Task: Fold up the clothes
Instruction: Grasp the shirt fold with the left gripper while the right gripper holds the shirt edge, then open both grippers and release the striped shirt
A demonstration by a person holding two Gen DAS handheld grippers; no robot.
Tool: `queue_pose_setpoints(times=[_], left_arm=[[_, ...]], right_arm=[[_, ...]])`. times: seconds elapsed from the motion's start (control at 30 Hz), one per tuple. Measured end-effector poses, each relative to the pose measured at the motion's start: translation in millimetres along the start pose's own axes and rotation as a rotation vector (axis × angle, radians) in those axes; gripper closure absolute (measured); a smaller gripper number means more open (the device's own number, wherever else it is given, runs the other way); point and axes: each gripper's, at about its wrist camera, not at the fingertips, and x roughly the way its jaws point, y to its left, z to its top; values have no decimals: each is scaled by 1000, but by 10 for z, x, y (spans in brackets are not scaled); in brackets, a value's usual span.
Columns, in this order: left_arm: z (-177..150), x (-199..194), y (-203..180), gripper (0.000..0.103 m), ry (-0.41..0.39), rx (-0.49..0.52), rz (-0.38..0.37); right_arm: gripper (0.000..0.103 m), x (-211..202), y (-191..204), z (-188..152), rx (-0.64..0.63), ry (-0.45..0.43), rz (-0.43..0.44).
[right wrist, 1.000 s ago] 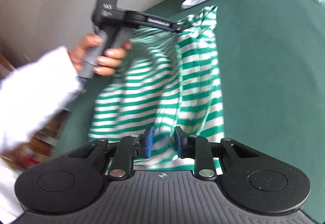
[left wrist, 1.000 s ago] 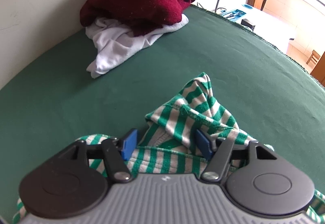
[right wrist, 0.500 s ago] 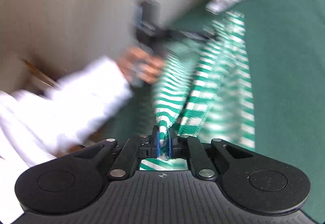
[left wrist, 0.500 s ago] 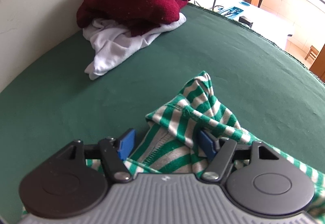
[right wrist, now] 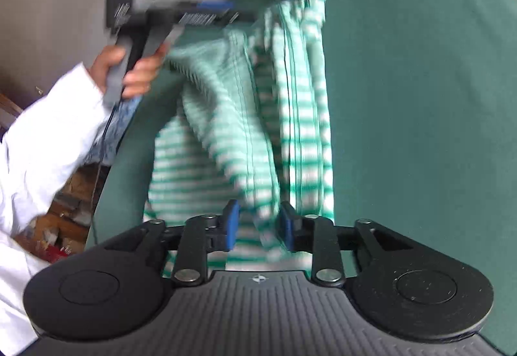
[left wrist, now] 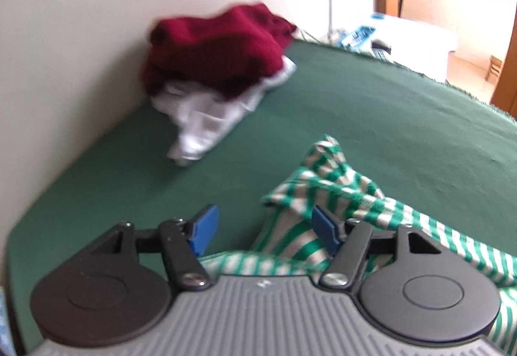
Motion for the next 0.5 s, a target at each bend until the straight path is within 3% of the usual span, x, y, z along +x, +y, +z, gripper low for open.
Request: queue_pose_setpoints(times=[0.1,0.2,0.4,0.5], left_arm=[[-194,-338,359,35,-4,-114,41],[-474,-601,578,37,19,-216,51],[-1014,-800,626,37,52,-382,-3],[-1082,-671,515,37,64,-409,-20]], right_arm=[[62,-80,8,151,1,-120,15],[64,51,69,394,-35,-167,54],[63,782,285,1152,-108,-171,126],[63,1318,262,1584,-66,-104,166]])
